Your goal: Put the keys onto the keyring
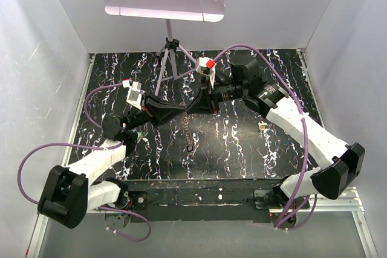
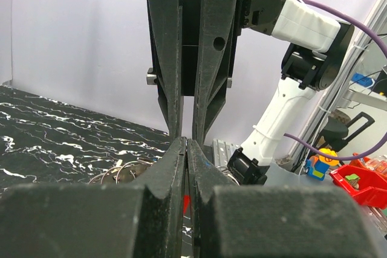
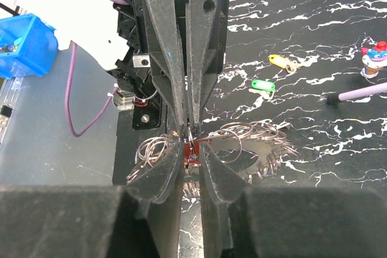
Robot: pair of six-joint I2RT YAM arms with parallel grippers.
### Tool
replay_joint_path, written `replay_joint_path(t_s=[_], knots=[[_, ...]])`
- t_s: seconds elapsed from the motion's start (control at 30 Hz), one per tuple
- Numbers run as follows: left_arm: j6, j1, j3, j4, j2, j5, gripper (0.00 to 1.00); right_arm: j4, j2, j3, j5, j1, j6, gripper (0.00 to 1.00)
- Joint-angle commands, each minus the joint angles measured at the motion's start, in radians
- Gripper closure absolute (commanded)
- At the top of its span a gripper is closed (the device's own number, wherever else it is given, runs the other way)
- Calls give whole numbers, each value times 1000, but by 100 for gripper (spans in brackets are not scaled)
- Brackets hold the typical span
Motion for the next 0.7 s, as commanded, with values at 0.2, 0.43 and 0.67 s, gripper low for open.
replay_joint_path(t_s=[0.2, 0.43, 0.67], knots=[[-2, -4, -9, 193, -47, -39, 100, 30, 6, 32, -62, 12, -36, 99], [16, -1, -10, 54, -84, -22, 95, -137, -20, 69, -39, 12, -220, 99], [210, 30, 91, -675, -263, 63, 19, -639, -11, 190, 93, 9, -702, 99]])
